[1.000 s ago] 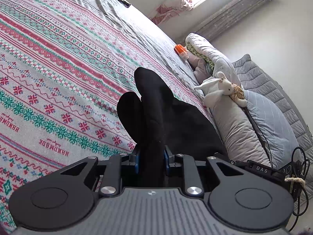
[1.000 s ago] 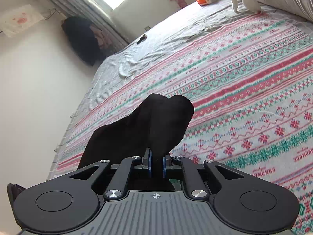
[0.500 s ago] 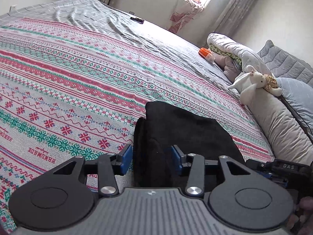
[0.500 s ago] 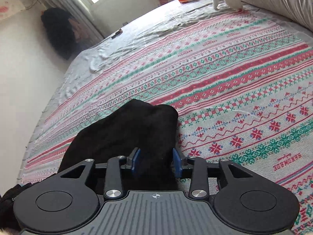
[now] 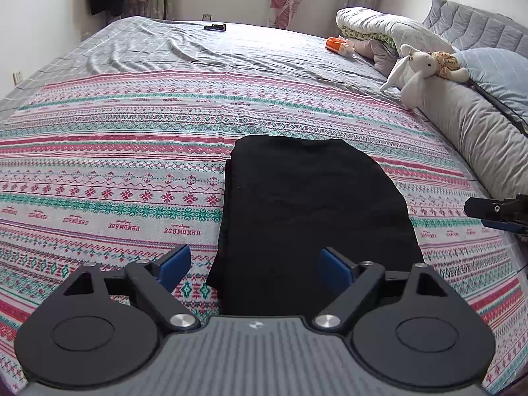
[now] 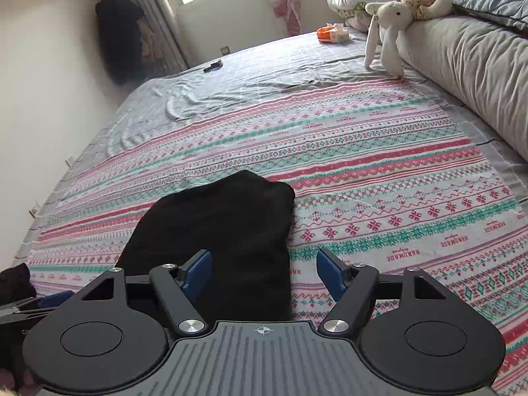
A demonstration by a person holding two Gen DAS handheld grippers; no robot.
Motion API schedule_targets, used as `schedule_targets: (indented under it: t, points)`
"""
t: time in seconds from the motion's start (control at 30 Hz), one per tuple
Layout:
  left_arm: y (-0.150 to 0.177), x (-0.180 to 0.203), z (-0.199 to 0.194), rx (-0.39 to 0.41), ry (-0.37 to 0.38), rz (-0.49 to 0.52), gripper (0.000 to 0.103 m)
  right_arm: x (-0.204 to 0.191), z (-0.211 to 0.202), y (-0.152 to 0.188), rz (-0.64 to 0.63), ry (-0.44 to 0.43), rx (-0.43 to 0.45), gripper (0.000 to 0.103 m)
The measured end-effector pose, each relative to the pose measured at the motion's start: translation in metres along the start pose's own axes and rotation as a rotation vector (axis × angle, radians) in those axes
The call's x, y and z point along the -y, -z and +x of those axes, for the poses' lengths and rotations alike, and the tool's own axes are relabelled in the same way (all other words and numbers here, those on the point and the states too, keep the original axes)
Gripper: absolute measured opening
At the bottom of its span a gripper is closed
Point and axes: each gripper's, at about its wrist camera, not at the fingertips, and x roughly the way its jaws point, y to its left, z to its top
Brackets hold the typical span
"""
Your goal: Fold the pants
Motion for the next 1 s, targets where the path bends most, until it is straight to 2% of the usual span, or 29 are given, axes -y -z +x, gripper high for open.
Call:
schedule_targets:
  t: [0.13,0.37,0.5,0.57,0.7,0.8,0.9,1.0]
  points:
    - [0.016,0.012,-0.02,-0.005,-0.025,0.012,0.103,-0.01,-0.019,0.019,-0.045,0.031,-0.015,0.081]
    - [0.047,0.028,-0.03,-0.004,-0.119,0.046,0.103,-0.023,-0.028,0.058,-0.093,0.072,-0.03,0.091]
    - [0.057,0.03,-0.027,-0.036,-0.132,0.031,0.103,-0.021,-0.018,0.08,-0.085,0.127,-0.058,0.091]
    - [0.059,0.032,-0.024,-0.042,-0.149,0.042,0.103,-0.022,-0.014,0.084,-0.086,0.133,-0.079,0.091]
    - [0.063,0.034,-0.012,-0.086,-0.179,0.048,0.103,-0.03,-0.011,0.087,-0.135,0.155,-0.067,0.092]
    - [0.064,0.033,-0.007,-0.116,-0.175,0.038,0.103,-0.03,-0.002,0.09,-0.142,0.176,-0.108,0.092]
    - [0.064,0.034,-0.008,-0.113,-0.161,0.042,0.103,-0.03,0.005,0.094,-0.143,0.185,-0.146,0.092]
    - [0.065,0.037,-0.012,-0.094,-0.165,0.055,0.103,-0.035,0.005,0.097,-0.178,0.203,-0.142,0.092]
